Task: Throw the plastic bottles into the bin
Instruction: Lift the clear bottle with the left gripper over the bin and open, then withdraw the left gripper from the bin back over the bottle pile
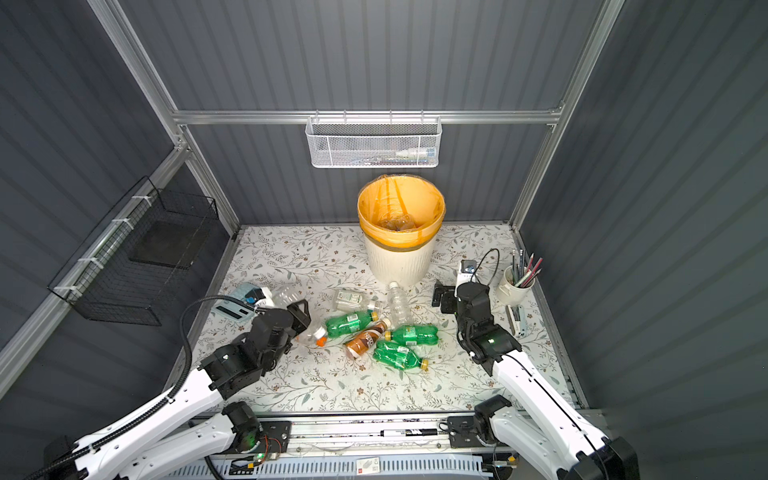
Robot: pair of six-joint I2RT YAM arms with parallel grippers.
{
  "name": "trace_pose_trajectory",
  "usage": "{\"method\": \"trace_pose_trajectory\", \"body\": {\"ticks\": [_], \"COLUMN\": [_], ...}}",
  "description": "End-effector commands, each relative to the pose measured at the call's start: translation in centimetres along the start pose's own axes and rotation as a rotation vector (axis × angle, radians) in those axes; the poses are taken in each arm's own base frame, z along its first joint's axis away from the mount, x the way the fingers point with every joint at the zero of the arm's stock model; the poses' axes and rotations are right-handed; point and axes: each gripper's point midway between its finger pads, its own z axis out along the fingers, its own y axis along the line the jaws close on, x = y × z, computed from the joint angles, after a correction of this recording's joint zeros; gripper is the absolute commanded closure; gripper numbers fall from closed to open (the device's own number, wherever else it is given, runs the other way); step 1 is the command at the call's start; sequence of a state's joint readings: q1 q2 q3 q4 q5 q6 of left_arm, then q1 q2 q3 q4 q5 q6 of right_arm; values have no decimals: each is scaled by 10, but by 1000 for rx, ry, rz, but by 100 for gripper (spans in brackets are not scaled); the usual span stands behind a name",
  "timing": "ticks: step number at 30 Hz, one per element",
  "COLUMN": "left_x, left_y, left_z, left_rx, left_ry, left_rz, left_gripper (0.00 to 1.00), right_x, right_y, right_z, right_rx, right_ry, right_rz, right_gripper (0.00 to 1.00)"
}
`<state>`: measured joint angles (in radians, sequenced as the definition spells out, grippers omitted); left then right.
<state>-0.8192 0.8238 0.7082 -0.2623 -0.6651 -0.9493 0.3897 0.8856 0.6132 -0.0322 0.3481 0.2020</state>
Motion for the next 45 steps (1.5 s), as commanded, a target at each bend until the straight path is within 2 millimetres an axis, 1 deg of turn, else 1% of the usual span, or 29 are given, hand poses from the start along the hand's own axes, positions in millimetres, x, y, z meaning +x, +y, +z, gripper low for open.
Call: {"method": "trace_pose_trajectory", "body": {"ticks": [1, 2, 3, 5, 7, 8, 10, 12, 15, 16, 18, 19, 20, 21, 22, 23, 24, 26, 28, 30, 32, 33, 34, 35, 37, 38, 42, 43, 45], "left_x": [-78, -96, -110, -145, -170, -180, -189, -189, -180, -177, -165, -169, -156, -142, -129, -115, -104, -99, -104, -117, -131, -141, -143, -150, -151, -148, -133, -118, -109], "left_y": [-61, -78, -90, -125, -153, -166, -188, -207, -231, -242, -261, -279, -292, -309, -321, -329, -335, -343, -340, -330, -316, -309, -299, -293, -271, -261, -208, -186, -159], "left_z": [-21, -28, -33, -52, -68, -73, -73, -65, -38, -23, 20, 40, 63, 84, 100, 116, 127, 137, 136, 124, 105, 89, 77, 65, 52, 51, 48, 54, 52], "left_rx": [115, 148, 169, 261, 349, 384, 421, 445, 476, 498, 564, 603, 628, 658, 675, 683, 691, 676, 628, 578, 557, 565, 572, 573, 528, 498, 352, 303, 241], "left_ry": [-237, -288, -329, -439, -528, -567, -607, -614, -601, -578, -470, -415, -338, -260, -195, -141, -93, -50, -36, -64, -131, -192, -226, -265, -275, -264, -240, -213, -205], "left_rz": [150, 174, 197, 207, 209, 214, 235, 257, 270, 265, 248, 231, 245, 277, 306, 326, 346, 394, 439, 468, 470, 460, 457, 452, 469, 483, 515, 527, 532], "left_gripper": [46, 46, 46, 46, 47, 47, 47, 47, 46, 46, 46, 45, 43, 40, 32, 21, 12, 1, 0, 0, 0, 0, 0, 0, 0, 0, 0, 0, 0], "right_x": [-1, -3, -3, -4, -5, -7, -8, -10, -12, -14, -16, -18, -18, -19, -20, -20, -20, -19, -18, -15, -12, -9, -7, -5, 0, 1, 8, 8, 7], "right_y": [-7, -9, -10, -14, -18, -21, -24, -26, -28, -27, -24, -23, -21, -19, -16, -15, -14, -12, -13, -14, -15, -14, -13, -12, -10, -8, 3, 8, 18], "right_z": [-4, -6, -7, -10, -13, -15, -19, -22, -25, -26, -27, -27, -27, -27, -27, -27, -27, -28, -30, -31, -30, -30, -28, -27, -23, -21, -14, -13, -11], "right_rx": [24, 29, 32, 43, 56, 63, 71, 72, 74, 70, 53, 48, 39, 25, 10, 3, -3, -10, -11, -9, -9, -13, -18, -21, -30, -37, -84, -107, -157], "right_ry": [-13, -20, -23, -31, -41, -47, -57, -68, -79, -82, -80, -78, -72, -65, -58, -52, -45, -36, -29, -29, -26, -24, -19, -13, 8, 16, 53, 59, 63], "right_rz": [6, 8, 9, 7, 9, 10, 18, 25, 26, 24, 17, 14, 11, 6, 3, 1, 1, 1, 9, 19, 26, 29, 28, 27, 24, 22, 33, 39, 47], "right_gripper": [1, 1, 1, 1, 1, 1, 1, 1, 1, 1, 1, 1, 1, 1, 1, 1, 1, 1, 1, 1, 1, 1, 1, 1, 1, 1, 1, 1, 1]}}
